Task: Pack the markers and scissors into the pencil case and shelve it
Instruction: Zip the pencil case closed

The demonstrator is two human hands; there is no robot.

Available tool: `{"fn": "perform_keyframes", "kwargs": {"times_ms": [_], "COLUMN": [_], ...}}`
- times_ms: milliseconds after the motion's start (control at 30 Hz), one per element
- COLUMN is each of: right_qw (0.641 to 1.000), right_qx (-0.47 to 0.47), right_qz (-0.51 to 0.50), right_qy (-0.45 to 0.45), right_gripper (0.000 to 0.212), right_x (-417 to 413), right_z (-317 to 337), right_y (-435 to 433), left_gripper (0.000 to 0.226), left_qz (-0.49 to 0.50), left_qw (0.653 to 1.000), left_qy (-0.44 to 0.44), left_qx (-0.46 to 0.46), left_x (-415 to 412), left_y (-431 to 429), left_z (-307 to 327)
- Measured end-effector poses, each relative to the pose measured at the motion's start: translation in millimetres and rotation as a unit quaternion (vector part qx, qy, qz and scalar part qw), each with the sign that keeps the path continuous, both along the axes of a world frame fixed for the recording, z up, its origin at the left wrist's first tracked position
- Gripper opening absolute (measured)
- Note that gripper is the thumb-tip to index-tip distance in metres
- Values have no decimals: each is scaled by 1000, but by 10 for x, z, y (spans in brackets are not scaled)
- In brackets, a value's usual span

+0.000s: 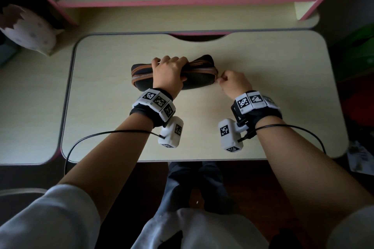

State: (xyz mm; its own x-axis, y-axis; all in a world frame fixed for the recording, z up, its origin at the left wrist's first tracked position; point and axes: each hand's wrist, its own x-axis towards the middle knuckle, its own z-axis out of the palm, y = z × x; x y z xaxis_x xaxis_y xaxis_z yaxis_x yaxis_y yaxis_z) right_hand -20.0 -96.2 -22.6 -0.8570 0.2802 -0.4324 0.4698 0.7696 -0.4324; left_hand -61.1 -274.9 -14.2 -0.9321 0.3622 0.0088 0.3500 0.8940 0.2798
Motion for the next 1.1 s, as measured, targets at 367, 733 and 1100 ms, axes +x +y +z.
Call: {"fn": "perform_keyframes", "kwargs": {"times_ms": [367,733,1100], "right_qw": [976,959,969], "right_qx": [106,123,9], "right_qz": [10,45,38], "right_qy": [189,251,245], "right_gripper": [28,31,33], "right_x": [-40,-86,-65], "right_z": [162,304,275], "right_y": [-70,-254,-345], "left_gripper": [16,10,33], "left_qz": [-14,-20,-6], "left_qw": [1000,1000,1000], "left_qy": [4,10,13], "left_qx": [-11,2,11], "left_x": [3,-19,25], "left_y": [2,-4,22], "left_z": [-39,-79,-69]}}
